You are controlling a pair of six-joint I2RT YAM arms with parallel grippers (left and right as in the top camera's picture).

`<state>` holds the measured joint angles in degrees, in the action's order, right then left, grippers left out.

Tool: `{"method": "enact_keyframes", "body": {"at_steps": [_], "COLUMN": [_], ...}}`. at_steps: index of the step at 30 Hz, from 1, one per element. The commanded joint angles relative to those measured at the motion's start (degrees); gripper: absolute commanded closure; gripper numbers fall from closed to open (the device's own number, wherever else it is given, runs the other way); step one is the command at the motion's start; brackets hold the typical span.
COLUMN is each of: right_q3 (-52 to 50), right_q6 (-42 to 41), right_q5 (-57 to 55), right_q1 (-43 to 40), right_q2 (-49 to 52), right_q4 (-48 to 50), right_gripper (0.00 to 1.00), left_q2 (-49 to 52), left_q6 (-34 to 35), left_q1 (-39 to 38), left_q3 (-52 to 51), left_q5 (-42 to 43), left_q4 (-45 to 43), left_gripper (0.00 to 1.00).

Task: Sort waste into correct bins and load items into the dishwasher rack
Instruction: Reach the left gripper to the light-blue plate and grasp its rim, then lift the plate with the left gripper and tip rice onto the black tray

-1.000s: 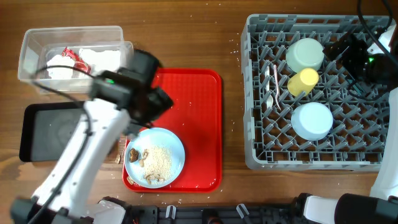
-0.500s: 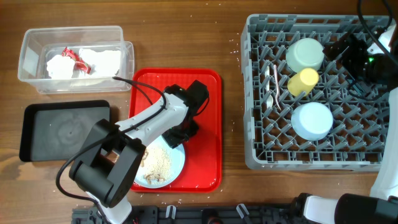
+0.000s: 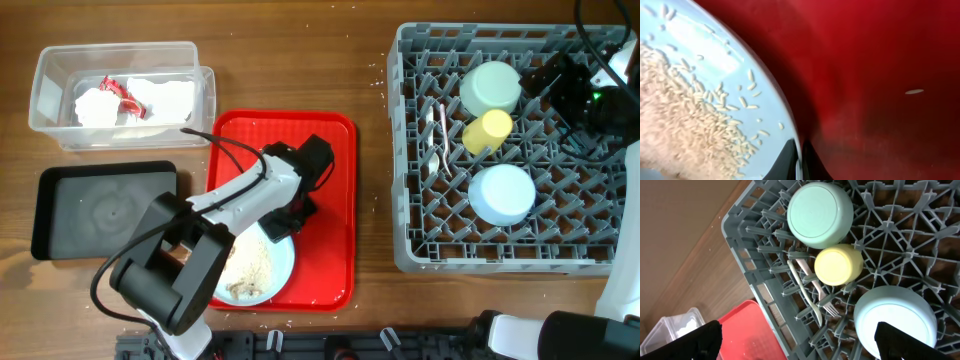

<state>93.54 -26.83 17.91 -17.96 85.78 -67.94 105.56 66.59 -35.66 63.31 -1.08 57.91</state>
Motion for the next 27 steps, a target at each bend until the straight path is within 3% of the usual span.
{"method": "enact_keyframes", "body": {"at_steps": [1, 9, 15, 19, 22, 27], "right_q3": [1.22, 1.22, 1.22, 1.22, 1.22, 1.22], "right_q6": [-0.31, -0.33, -0.33, -0.33, -0.33, -0.33], "right_q5": [-0.59, -0.59, -0.59, -0.61, -0.59, -0.61], "right_q1": [-0.02, -0.02, -0.02, -0.02, -0.02, -0.02], "right_q2": [-0.81, -0.81, -0.81, -0.81, -0.81, -0.81], "right_q4": [0.17, 0.17, 0.17, 0.17, 0.17, 0.17], "right_gripper": [0.00, 0.00, 0.00, 0.00, 0.00, 0.00], "left_q2": [0.52, 0.52, 0.52, 0.52, 0.52, 0.52], "left_q6": [-0.13, -1.81, -1.95, -6.75, -12.87, -23.39], "left_q1": [-0.24, -0.24, -0.20, 0.15, 3.91, 17.99], "left_q3": [2.84, 8.96, 16.13, 18.45, 20.39, 28.61], "left_q5": [-3.82, -5.51, -13.22, -16.55, -18.12, -19.58], "left_q4": [3.23, 10.03, 18.29, 19.26, 19.30, 18.64], "left_gripper": [0.96, 0.96, 0.96, 0.96, 0.96, 0.96]}}
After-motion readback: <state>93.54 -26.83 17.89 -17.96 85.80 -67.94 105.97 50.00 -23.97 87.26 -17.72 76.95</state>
